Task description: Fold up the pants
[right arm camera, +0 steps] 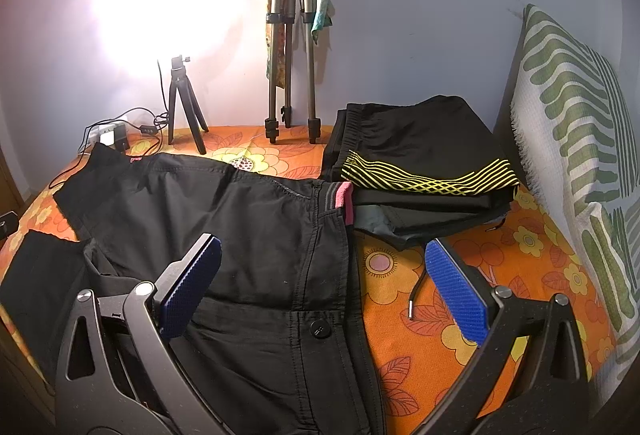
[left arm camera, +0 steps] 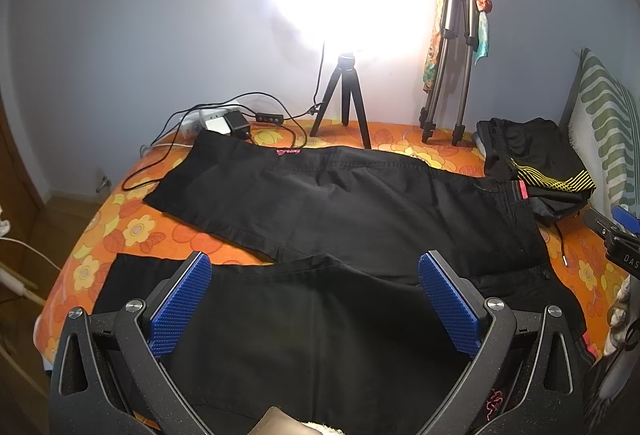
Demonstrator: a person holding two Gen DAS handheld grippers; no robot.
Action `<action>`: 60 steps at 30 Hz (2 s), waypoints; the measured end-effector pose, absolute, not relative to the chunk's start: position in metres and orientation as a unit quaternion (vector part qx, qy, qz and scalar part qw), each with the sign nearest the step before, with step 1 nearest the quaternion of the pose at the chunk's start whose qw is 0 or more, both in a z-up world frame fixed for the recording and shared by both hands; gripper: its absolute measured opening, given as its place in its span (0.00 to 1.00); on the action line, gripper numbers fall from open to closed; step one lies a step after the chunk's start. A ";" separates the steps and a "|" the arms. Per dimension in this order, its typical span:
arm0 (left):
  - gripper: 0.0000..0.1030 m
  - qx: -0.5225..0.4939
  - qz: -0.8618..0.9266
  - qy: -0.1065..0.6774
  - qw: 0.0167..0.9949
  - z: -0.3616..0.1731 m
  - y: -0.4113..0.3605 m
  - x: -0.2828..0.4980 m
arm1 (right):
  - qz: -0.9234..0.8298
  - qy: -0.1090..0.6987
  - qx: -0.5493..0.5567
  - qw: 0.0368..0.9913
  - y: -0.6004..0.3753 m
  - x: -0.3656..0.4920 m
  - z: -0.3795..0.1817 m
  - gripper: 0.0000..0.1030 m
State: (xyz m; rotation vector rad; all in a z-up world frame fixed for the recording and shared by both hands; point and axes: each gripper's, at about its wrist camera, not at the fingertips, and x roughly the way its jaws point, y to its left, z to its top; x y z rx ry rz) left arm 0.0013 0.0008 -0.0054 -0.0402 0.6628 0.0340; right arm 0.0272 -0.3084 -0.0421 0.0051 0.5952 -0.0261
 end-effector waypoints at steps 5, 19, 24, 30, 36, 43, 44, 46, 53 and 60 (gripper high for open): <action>1.00 -0.020 0.017 0.325 0.945 -0.006 0.002 0.001 | -0.013 0.292 0.003 0.956 -0.308 0.026 -0.042 1.00; 1.00 -0.021 0.020 0.325 0.945 -0.006 0.005 -0.001 | -0.012 0.292 0.004 0.956 -0.310 0.026 -0.039 1.00; 1.00 -0.017 0.022 0.322 0.946 -0.005 0.006 -0.008 | -0.012 0.289 0.003 0.957 -0.308 0.023 -0.036 1.00; 1.00 -0.012 0.023 0.319 0.947 0.000 0.005 -0.025 | -0.006 0.286 0.003 0.958 -0.305 0.010 -0.027 1.00; 1.00 -0.007 0.027 0.313 0.949 0.006 0.004 -0.051 | -0.004 0.277 0.006 0.961 -0.309 -0.014 -0.014 1.00; 1.00 -0.005 0.027 0.310 0.950 0.012 -0.002 -0.084 | -0.002 0.271 0.002 0.962 -0.313 -0.041 -0.006 1.00; 1.00 -0.004 0.025 0.309 0.951 0.013 -0.004 -0.088 | -0.002 0.271 0.000 0.963 -0.312 -0.045 -0.005 1.00; 1.00 0.000 0.023 0.305 0.952 0.016 -0.008 -0.097 | -0.002 0.268 -0.004 0.963 -0.312 -0.054 -0.005 1.00; 1.00 0.015 0.006 0.296 0.955 0.023 -0.026 -0.122 | 0.002 0.271 0.005 0.963 -0.316 -0.080 -0.002 1.00; 1.00 0.018 -0.002 0.291 0.957 0.025 -0.035 -0.139 | 0.000 0.262 0.008 0.965 -0.319 -0.100 0.005 1.00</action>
